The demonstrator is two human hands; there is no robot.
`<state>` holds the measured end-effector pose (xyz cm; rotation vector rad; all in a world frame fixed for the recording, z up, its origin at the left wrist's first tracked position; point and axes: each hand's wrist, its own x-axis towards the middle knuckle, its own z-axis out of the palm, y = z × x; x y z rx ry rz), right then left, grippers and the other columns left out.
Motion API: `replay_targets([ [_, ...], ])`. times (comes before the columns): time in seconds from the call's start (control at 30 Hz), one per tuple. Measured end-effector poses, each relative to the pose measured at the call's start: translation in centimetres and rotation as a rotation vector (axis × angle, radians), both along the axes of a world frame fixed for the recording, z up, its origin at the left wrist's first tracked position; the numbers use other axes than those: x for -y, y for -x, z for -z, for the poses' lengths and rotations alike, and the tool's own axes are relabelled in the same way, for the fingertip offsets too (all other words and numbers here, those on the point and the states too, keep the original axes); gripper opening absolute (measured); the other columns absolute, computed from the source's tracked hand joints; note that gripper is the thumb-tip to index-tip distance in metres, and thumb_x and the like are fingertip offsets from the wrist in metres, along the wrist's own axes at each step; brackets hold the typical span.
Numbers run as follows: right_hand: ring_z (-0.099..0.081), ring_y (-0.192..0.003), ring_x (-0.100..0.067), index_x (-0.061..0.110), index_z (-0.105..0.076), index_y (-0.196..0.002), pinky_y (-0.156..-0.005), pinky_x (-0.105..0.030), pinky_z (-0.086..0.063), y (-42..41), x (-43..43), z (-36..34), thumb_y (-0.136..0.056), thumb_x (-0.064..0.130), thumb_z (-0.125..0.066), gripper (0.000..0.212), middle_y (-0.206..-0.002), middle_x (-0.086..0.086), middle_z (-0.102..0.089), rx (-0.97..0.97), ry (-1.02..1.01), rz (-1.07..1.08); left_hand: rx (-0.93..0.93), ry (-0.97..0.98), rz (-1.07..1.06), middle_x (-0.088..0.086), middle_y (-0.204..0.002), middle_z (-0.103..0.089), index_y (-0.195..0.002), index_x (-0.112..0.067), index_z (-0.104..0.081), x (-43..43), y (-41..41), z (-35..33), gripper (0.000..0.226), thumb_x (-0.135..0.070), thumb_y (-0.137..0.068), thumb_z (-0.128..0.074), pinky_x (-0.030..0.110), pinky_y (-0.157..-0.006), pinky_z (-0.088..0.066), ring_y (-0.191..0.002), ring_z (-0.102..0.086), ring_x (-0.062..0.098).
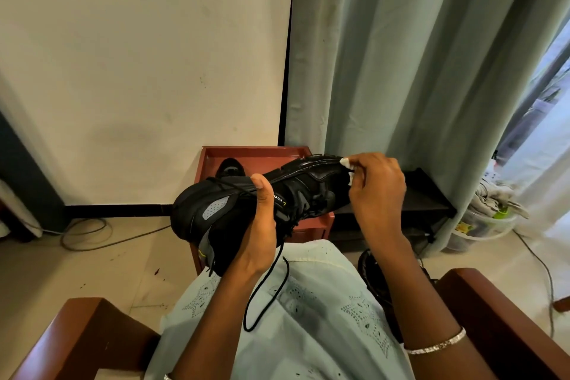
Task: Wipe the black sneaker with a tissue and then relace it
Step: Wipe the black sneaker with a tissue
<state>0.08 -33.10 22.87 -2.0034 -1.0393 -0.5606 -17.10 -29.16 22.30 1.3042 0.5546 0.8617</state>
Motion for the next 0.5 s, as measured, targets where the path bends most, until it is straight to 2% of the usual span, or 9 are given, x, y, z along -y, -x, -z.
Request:
replay_targets([
  [0.03,-0.063,-0.093,-0.029,0.007,-0.076,-0.096,-0.078,-0.027,-0.041,0.3,-0.1,0.0,-0.087,-0.007,-0.064,0.021,-0.095,-0.008,-0.074,-0.01,-0.011,0.005,-0.003,0.003,-0.011,-0.027,-0.117,-0.065,-0.103,-0.058,-0.063,0.1,-0.2,0.2,0.079,-0.103,-0.048,-0.03,0.017,-0.101,-0.044,-0.116,-0.056,-0.011],
  [0.1,-0.063,-0.094,-0.027,0.009,-0.077,-0.095,-0.079,-0.025,-0.041,1.1,-0.4,-0.1,-0.087,-0.006,-0.062,0.023,-0.095,-0.005,-0.074,-0.018,-0.045,-0.021,-0.019,0.006,-0.039,-0.016,-0.135,-0.057,-0.118,-0.052,-0.058,0.1,-0.5,0.6,0.094,-0.105,-0.046,-0.03,0.034,-0.115,-0.036,-0.129,-0.049,0.0],
  [0.17,-0.063,-0.094,-0.023,0.012,-0.077,-0.095,-0.081,-0.022,-0.04,2.4,-0.9,-0.3,-0.087,-0.005,-0.062,0.025,-0.095,-0.002,-0.074,0.008,-0.04,-0.094,-0.056,0.013,-0.039,-0.007,-0.145,-0.051,-0.134,-0.04,-0.054,0.1,-0.6,0.9,0.112,-0.106,-0.047,-0.028,0.044,-0.118,-0.031,-0.136,-0.044,0.008],
  [0.27,-0.064,-0.094,-0.023,0.011,-0.078,-0.095,-0.081,-0.026,-0.045,3.1,-1.6,-0.4,-0.085,-0.005,-0.065,0.023,-0.095,-0.002,-0.075,0.093,-0.003,-0.22,-0.085,-0.009,-0.071,-0.007,-0.142,-0.052,-0.131,-0.043,-0.055,0.4,-0.5,0.8,0.112,-0.107,-0.045,-0.024,0.045,-0.118,-0.031,-0.135,-0.045,0.01],
  [0.33,-0.064,-0.093,-0.025,0.011,-0.077,-0.095,-0.082,-0.032,-0.051,2.0,-1.7,-0.4,-0.084,-0.007,-0.067,0.023,-0.095,-0.004,-0.075,0.11,0.006,-0.243,-0.091,-0.012,-0.13,-0.003,-0.143,-0.053,-0.135,-0.037,-0.055,0.1,-0.2,0.9,0.117,-0.106,-0.046,-0.025,0.047,-0.117,-0.032,-0.135,-0.046,0.013],
  [0.4,-0.065,-0.093,-0.025,0.011,-0.077,-0.096,-0.084,-0.034,-0.053,0.5,-1.4,-0.2,-0.085,-0.007,-0.067,0.023,-0.096,-0.004,-0.074,0.075,-0.004,-0.205,-0.085,-0.004,-0.134,-0.003,-0.143,-0.054,-0.135,-0.034,-0.055,-0.2,0.0,0.8,0.118,-0.106,-0.047,-0.025,0.047,-0.117,-0.033,-0.135,-0.047,0.012],
  [0.5,-0.066,-0.091,-0.022,0.011,-0.076,-0.096,-0.084,-0.029,-0.049,-1.2,-0.4,0.5,-0.088,-0.005,-0.064,0.021,-0.095,-0.004,-0.074,-0.014,-0.042,-0.156,-0.065,0.024,-0.111,-0.006,-0.14,-0.056,-0.133,-0.036,-0.057,-0.3,0.0,0.9,0.115,-0.106,-0.047,-0.028,0.046,-0.118,-0.032,-0.134,-0.047,0.009],
])
